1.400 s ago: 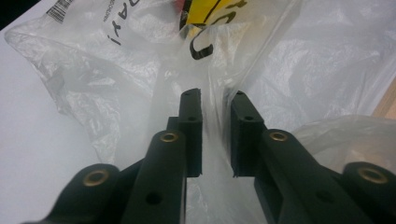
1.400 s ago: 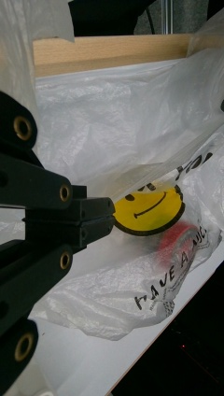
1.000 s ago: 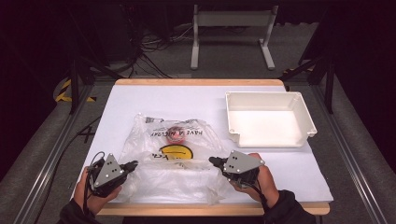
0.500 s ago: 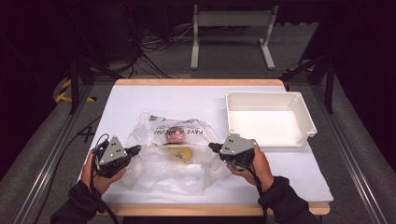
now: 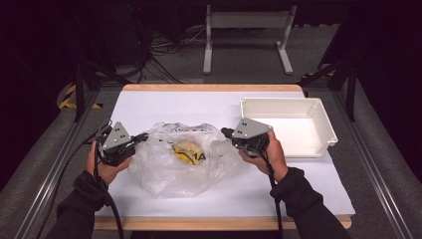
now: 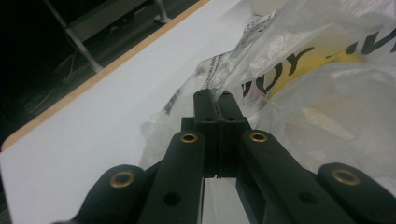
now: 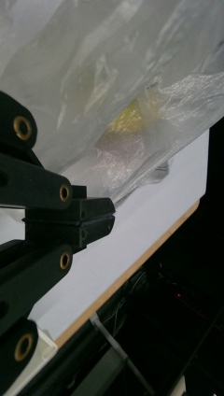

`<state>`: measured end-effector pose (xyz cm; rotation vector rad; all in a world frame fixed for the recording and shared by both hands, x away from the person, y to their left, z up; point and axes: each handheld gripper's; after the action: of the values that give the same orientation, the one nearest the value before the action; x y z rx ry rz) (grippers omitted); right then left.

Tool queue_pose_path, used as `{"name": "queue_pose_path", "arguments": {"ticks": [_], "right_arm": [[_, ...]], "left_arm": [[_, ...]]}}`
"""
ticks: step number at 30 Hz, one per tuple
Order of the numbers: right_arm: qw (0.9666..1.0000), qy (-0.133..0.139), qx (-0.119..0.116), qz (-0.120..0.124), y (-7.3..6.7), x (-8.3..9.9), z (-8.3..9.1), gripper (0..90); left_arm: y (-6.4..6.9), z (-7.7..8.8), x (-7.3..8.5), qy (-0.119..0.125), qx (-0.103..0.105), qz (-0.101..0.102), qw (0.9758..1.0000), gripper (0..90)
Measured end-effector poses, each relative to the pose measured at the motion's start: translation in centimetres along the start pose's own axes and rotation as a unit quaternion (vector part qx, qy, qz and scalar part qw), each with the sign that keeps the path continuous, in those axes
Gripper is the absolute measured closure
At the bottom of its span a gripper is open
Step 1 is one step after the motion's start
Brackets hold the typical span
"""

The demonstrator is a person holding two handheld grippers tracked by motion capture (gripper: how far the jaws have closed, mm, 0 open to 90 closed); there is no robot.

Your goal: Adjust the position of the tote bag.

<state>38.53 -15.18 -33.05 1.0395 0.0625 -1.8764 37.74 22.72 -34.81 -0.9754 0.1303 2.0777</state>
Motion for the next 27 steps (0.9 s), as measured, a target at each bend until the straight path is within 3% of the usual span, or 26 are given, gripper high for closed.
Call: {"name": "queue_pose_path", "arguments": {"ticks": [5,14,27], "right_arm": [[0.9999,0.003,0.017,-0.003,1.7,-1.8,-0.1,90.0],[0.9989,-0.001,0.039,-0.028,4.7,-3.3,-1.6,90.0],[0.9978,-0.001,0.051,-0.042,6.9,-4.8,-2.6,90.0]], "left_arm": [[-1.0,0.0,-1.1,0.0,-0.013,0.0,0.9999,89.7],[-2.1,-1.2,-2.9,0.004,-0.024,0.003,0.9997,89.8],[-3.6,-2.0,-4.7,0.011,-0.047,0.019,0.9987,90.0]]}}
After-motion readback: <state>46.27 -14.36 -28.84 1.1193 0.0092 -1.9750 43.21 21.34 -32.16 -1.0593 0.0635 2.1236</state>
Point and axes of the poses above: each handheld gripper's, and its own axes: z roughly backward along the jaws, x roughly out of its underside, y roughly to its right, and after that the axes turned 14 degrees about -y, right-handed
